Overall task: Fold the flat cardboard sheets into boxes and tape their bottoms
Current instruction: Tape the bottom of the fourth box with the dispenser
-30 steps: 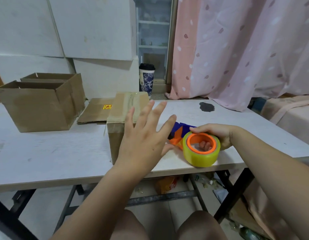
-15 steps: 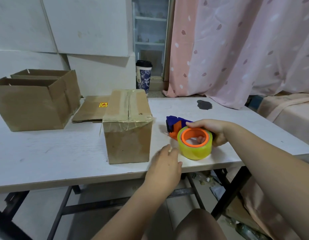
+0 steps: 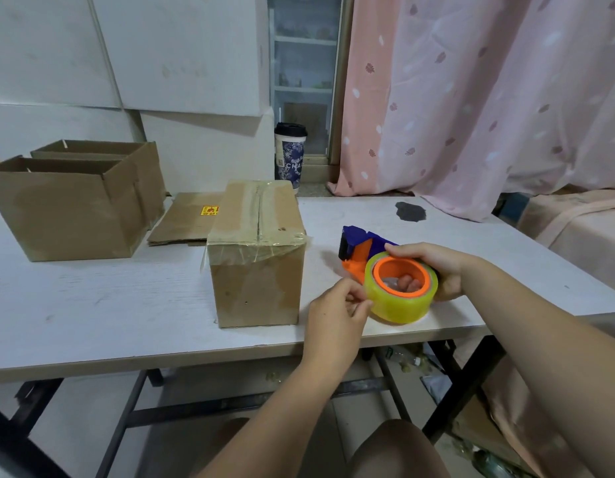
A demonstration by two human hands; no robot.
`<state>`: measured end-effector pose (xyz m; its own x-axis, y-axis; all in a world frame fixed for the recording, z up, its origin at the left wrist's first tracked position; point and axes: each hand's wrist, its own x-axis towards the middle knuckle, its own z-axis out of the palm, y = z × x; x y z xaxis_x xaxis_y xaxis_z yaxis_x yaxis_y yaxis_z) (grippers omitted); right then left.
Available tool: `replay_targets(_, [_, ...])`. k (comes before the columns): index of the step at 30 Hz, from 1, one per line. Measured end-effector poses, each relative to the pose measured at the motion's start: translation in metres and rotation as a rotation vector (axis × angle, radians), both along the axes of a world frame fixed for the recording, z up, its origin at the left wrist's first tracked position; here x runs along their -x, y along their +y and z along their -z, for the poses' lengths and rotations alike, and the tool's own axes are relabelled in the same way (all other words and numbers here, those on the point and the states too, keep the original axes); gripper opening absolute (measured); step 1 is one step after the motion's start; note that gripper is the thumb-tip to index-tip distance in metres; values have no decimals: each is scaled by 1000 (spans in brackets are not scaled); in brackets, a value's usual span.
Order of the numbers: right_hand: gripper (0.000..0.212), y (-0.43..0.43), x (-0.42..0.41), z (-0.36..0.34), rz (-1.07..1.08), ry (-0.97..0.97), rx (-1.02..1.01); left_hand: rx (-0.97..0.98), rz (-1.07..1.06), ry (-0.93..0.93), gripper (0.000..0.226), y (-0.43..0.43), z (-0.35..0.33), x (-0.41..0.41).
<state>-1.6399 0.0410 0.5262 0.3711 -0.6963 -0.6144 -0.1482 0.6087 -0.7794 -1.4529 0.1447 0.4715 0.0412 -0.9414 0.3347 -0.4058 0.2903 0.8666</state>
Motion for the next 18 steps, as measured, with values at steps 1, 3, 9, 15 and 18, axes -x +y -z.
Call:
replay_targets(1, [43,1,1,1,-20,-42,-7,28,-20,11,32,1,0,1])
replay_targets(3, [45,5,3,4,-62,-115,-1,86,-57,21,34,4,-4,3])
replay_targets(9, [47,21,20,7,-83,-317,153,340,79,-307,39,22,-37,1])
replay_targets(15, [53,32,22,0,-20,-447,365,432,9,-641,35,37,-89,-7])
replay_targets(18, [48,36,21,-2,-155,-518,396,386,-117,-626,23,26,-114,-22])
